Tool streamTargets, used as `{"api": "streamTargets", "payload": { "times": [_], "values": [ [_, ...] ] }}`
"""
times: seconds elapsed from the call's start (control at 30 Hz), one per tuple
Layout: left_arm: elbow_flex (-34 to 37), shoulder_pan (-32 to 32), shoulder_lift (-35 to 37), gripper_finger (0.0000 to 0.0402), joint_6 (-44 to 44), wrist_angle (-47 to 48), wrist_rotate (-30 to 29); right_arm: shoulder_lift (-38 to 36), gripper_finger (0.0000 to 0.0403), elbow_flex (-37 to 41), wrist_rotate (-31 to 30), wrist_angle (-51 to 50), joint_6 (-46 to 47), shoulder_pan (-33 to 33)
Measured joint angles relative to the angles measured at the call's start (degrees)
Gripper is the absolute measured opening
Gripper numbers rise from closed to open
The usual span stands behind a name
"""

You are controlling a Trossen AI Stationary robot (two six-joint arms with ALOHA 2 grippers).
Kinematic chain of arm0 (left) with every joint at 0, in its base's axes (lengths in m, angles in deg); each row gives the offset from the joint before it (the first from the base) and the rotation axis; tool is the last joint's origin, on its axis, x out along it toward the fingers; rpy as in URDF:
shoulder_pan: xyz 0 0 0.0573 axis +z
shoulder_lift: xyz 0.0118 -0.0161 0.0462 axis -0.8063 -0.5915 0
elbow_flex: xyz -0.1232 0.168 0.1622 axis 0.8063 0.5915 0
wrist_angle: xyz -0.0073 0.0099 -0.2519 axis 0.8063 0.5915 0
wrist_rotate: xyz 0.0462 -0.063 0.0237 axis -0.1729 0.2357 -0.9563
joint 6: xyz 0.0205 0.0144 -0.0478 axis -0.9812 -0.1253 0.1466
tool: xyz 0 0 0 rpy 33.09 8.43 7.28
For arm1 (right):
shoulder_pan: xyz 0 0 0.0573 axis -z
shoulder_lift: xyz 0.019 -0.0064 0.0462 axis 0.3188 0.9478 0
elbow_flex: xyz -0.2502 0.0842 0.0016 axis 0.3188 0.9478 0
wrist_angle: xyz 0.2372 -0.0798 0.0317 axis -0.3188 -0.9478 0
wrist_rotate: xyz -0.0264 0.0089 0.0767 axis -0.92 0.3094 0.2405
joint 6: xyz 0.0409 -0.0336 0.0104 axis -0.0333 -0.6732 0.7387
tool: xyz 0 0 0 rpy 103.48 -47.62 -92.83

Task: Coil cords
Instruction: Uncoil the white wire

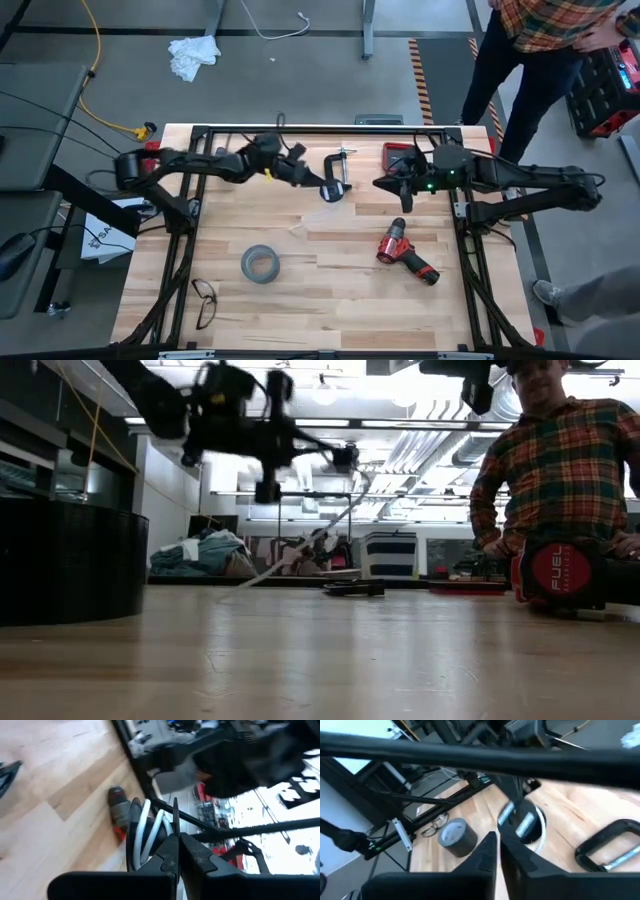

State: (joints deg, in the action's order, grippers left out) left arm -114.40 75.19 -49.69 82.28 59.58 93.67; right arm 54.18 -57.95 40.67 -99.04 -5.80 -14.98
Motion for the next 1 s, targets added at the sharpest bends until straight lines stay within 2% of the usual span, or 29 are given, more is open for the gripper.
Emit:
{"api": "streamTargets", "payload": {
  "times": [0.17,0.27,0.37,0.5,0.63,0.83,1.0],
  "values": [
    [-0.5,0.1,8.4,0.0,-7.0,9.1,1.4,4.3,0.0093,0.0,0.2,7.3,-0.1,-1.7],
    [-2.9,-0.4,12.2,0.0,-17.1,19.7,1.4,7.3,0.0134,0.0,-0.8,9.8,-0.5,-1.8],
    [-7.8,-1.4,14.2,0.0,-30.0,33.7,-1.7,10.1,0.0159,0.0,-0.6,13.3,-2.1,-1.0],
    [-16.1,-4.1,13.9,0.0,-47.3,51.5,-10.4,13.5,0.0166,-0.4,4.1,20.0,-5.6,-0.3],
    [-23.4,-6.9,12.2,0.0,-60.4,62.5,-18.4,17.4,0.0163,-5.0,6.1,16.2,-12.3,0.2],
    [-30.5,-11.1,10.4,0.0,-71.1,70.2,-23.8,22.9,0.0163,-14.5,1.8,3.9,-25.9,0.2],
    [-34.5,-15.6,8.4,0.0,-77.5,77.5,-26.4,25.9,0.0163,-21.1,1.3,-0.8,-31.1,1.9]
  ]
}}
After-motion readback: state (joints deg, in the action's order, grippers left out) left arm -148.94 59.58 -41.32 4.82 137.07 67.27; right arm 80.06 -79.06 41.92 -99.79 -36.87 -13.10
